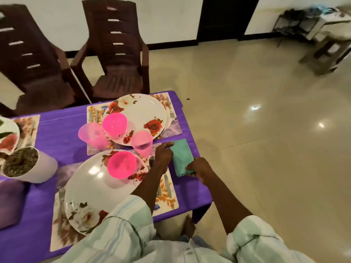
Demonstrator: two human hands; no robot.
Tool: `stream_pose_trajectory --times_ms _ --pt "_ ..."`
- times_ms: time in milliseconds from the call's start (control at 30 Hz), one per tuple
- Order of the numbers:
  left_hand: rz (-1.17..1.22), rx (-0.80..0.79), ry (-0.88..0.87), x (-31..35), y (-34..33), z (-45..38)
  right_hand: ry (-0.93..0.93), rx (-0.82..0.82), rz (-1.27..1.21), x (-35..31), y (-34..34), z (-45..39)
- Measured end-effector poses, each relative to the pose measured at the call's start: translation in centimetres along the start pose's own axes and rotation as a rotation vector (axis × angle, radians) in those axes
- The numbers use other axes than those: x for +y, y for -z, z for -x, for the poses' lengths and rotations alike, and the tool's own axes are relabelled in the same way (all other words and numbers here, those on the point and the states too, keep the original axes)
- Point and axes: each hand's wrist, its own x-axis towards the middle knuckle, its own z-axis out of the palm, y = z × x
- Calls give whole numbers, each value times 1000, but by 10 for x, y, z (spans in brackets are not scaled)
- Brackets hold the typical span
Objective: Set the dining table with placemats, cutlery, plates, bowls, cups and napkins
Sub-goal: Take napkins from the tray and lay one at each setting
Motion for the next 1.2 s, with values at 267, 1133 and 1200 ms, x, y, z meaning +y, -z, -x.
stream_pose_trajectory --times_ms 267,1133,1200 --pt "-246 99 -35 -20 -2 -22 252 163 741 5 10 -10" --pt "-689 415 -621 -47 64 96 1085 66 955 11 -76 26" --pt "-676 491 -624 -52 92 102 1144 27 972 14 -101 36"
